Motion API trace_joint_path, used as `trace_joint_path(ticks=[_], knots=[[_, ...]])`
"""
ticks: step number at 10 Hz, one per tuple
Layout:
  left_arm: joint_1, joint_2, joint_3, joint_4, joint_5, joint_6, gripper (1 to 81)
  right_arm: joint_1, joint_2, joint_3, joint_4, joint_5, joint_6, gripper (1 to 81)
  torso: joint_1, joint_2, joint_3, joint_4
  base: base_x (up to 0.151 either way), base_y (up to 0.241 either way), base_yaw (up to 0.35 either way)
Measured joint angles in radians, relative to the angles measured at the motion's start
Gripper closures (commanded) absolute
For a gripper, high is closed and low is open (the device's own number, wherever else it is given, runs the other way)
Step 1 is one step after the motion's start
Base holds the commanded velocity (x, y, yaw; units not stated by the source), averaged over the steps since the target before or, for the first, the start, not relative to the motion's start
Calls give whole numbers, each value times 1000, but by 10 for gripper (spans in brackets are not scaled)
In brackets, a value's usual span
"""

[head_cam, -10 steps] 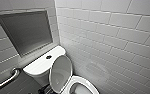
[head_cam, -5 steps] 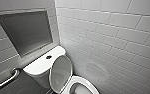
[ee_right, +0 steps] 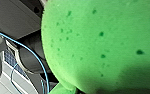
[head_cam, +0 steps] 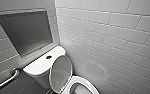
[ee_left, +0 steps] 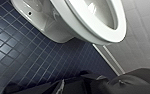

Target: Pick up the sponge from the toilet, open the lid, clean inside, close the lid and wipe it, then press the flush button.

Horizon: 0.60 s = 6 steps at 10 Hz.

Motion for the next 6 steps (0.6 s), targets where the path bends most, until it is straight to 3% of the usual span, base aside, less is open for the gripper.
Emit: trace_joint_path(ticks=[1, 2, 3, 6], knots=[[14, 14, 14, 91, 155, 3, 10, 2, -15, 26, -3, 3, 0, 811, 0, 0, 0, 0, 0, 0, 0], [36, 27, 31, 166, 254, 14, 10, 7, -33, 53, -5, 7, -1, 811, 0, 0, 0, 0, 0, 0, 0], [68, 38, 39, 205, 302, 26, 10, 10, -42, 65, -6, 9, -1, 811, 0, 0, 0, 0, 0, 0, 0], [160, 105, 43, 254, 316, 102, 10, 22, -41, 64, -8, 12, 0, 811, -23, 35, 1, 0, 0, 0, 0]])
